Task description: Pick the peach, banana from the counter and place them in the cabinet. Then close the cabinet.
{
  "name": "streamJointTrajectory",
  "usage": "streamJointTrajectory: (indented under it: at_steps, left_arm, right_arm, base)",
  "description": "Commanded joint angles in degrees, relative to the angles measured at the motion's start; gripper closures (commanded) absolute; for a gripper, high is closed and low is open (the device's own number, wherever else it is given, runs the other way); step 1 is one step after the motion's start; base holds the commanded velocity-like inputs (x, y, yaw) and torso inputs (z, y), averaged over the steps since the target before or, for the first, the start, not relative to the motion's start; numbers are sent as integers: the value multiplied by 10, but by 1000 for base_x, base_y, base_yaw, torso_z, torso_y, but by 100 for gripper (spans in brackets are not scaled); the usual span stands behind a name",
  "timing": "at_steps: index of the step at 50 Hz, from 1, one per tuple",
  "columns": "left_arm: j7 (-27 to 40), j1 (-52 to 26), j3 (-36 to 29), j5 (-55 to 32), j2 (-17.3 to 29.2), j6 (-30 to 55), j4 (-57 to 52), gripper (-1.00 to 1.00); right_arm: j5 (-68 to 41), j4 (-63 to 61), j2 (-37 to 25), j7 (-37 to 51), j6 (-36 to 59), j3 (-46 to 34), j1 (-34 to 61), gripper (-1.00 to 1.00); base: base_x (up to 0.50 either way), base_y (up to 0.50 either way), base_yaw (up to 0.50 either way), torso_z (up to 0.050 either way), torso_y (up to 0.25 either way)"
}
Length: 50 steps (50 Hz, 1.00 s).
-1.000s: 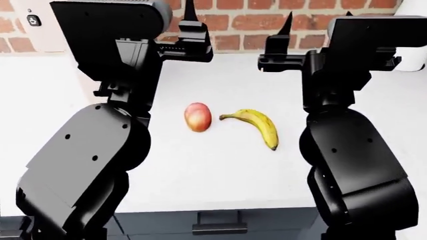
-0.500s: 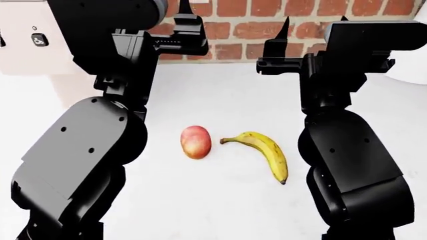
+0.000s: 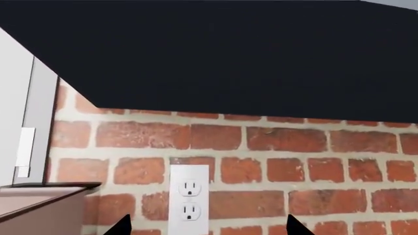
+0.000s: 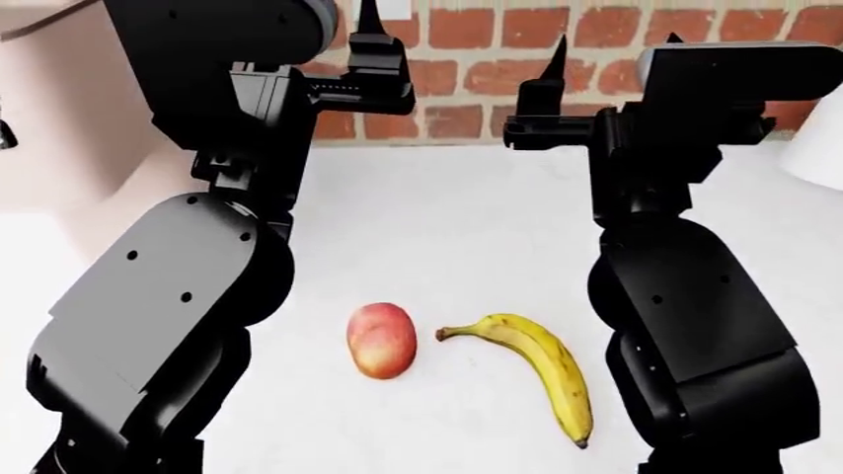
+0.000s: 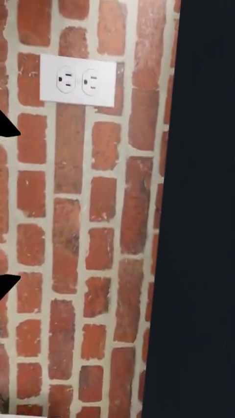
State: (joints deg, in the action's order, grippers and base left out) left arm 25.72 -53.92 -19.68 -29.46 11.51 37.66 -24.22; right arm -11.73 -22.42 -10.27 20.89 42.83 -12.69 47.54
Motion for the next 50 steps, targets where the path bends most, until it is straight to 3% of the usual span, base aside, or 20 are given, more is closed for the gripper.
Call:
streamJointTrajectory:
  at_steps: [1,12,16,22,23,27,29,33,38,50]
  left_arm:
    - [5,-4,-2,-6,2,6,-5,-100]
    - [3,1,-1,-5,8,-5,2,-100]
    - [4,2,5,-9,12,-5,2,-100]
    - [2,1,14,-14,18,-9,7,-100]
    - [3,0,15,-15,19,-7,5,-100]
    - [6,-2,19,-20,21,-2,0,-100]
    - [9,-3,19,-23,22,2,-6,-100]
    - [13,-3,21,-28,26,9,-19,-100]
    - [18,-3,22,-33,28,14,-28,-100]
    - [20,1,22,-37,33,13,-33,-100]
  right_arm:
    - [-2,4,0,3,-5,-6,2,-100]
    - [-21,-25,-2,6,33,1,-1,-100]
    - [-90,-65,2,-3,161,51,21,-100]
    - [-215,-159,21,-12,455,171,79,-100]
    - [-295,-147,3,37,471,184,86,-100]
    - [-639,-54,-84,344,470,188,116,-100]
    - [-810,-30,-105,426,463,172,120,-100]
    - [-960,-5,-150,532,429,117,116,-100]
    - [-1047,-6,-182,578,397,68,84,-100]
    - [-1093,-51,-228,617,377,9,0,-100]
  base:
    - [250,-8,0,0,0]
    - [117,-4,0,0,2]
    - [0,0,0,0,0]
    - [0,0,0,0,0]
    - [0,0,0,0,0]
    - [0,0,0,0,0]
    - [0,0,0,0,0]
    - [0,0,0,0,0]
    - [0,0,0,0,0]
    - [0,0,0,0,0]
